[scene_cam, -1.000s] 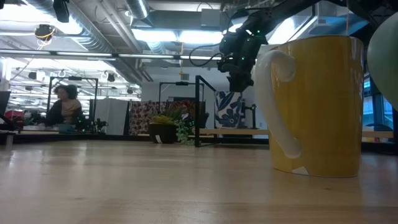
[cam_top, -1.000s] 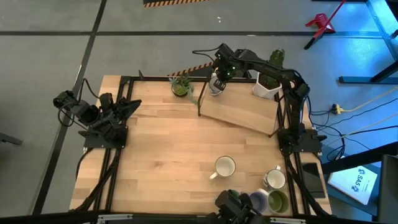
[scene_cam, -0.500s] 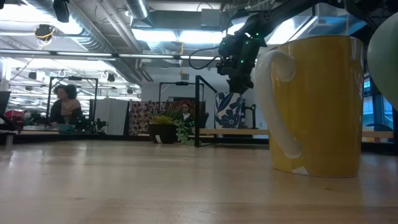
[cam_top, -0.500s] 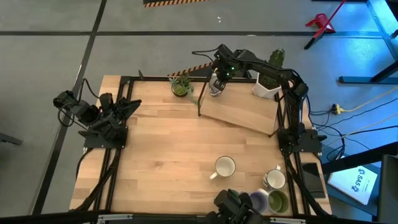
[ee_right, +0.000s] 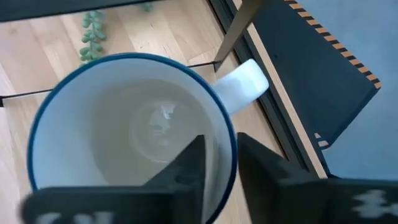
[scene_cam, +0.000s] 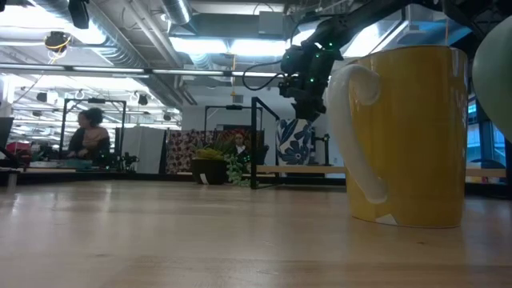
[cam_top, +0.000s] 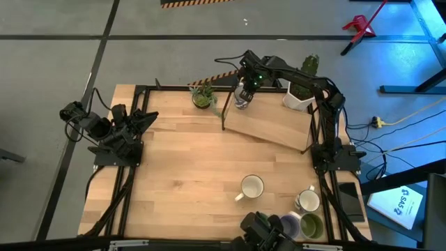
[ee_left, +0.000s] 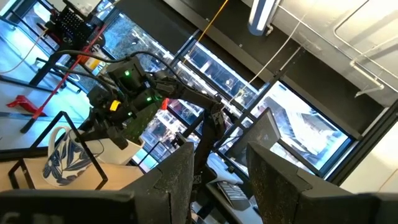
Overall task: Place coffee mugs
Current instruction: Put the left blue patterned mug on the shelf, then put the yellow mug on the shelf
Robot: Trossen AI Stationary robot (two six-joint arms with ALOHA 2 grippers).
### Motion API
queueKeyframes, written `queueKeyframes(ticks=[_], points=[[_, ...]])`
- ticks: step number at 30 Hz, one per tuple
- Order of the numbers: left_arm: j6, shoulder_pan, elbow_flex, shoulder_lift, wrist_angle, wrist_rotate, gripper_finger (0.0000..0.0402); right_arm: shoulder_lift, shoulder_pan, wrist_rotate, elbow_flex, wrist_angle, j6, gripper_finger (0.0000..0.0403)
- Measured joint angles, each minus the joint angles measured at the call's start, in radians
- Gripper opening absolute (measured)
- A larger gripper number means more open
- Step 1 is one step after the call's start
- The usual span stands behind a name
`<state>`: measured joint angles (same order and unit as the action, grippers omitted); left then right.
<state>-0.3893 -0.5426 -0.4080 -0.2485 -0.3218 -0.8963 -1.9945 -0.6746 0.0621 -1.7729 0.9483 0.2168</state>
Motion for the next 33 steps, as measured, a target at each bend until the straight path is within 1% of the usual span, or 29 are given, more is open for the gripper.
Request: queueKeyframes(ticks=[4, 7, 11, 13, 17, 20, 22, 25, 27, 31, 33], points=[[0.001, 0.000, 0.000, 0.000, 0.000, 0.000, 0.0142, 0.000, 0.000, -0.020, 0.000, -0.003, -0.001, 0.0136], [0.007, 0.000, 0.000, 0.000, 0.000, 0.000, 0.0142, 0.000, -0.001, -0.021, -0.001, -0.002, -0.001, 0.0152], [0.007, 0.000, 0.000, 0.000, 0.000, 0.000, 0.0142, 0.019, -0.008, -0.003, -0.041, 0.009, 0.000, 0.0156], [0.007, 0.000, 0.000, 0.000, 0.000, 0.000, 0.0142, 0.027, -0.008, -0.002, -0.075, 0.044, 0.010, 0.0156], [0.007, 0.000, 0.000, 0.000, 0.000, 0.000, 0.0142, 0.027, -0.007, -0.004, -0.159, 0.158, 0.037, 0.0156], [0.007, 0.000, 0.000, 0.000, 0.000, 0.000, 0.0142, 0.027, 0.012, 0.037, -0.225, 0.304, 0.065, 0.0156], [0.007, 0.000, 0.000, 0.000, 0.000, 0.001, 0.0142, 0.029, 0.050, 0.034, -0.262, 0.432, 0.081, 0.0156], [0.007, 0.000, 0.000, 0.000, 0.000, 0.000, 0.0142, 0.061, 0.146, -0.038, -0.270, 0.607, 0.103, 0.0156], [0.007, 0.000, 0.000, 0.000, -0.001, 0.000, 0.0142, 0.105, 0.224, -0.079, -0.241, 0.622, 0.098, 0.0156], [0.007, 0.000, 0.000, 0.000, -0.001, 0.013, 0.0142, 0.235, 0.402, -0.082, -0.140, 0.581, 0.074, 0.0156], [0.007, 0.000, 0.000, 0.000, -0.001, 0.026, 0.0142, 0.285, 0.504, -0.108, -0.076, 0.595, 0.074, 0.0156]])
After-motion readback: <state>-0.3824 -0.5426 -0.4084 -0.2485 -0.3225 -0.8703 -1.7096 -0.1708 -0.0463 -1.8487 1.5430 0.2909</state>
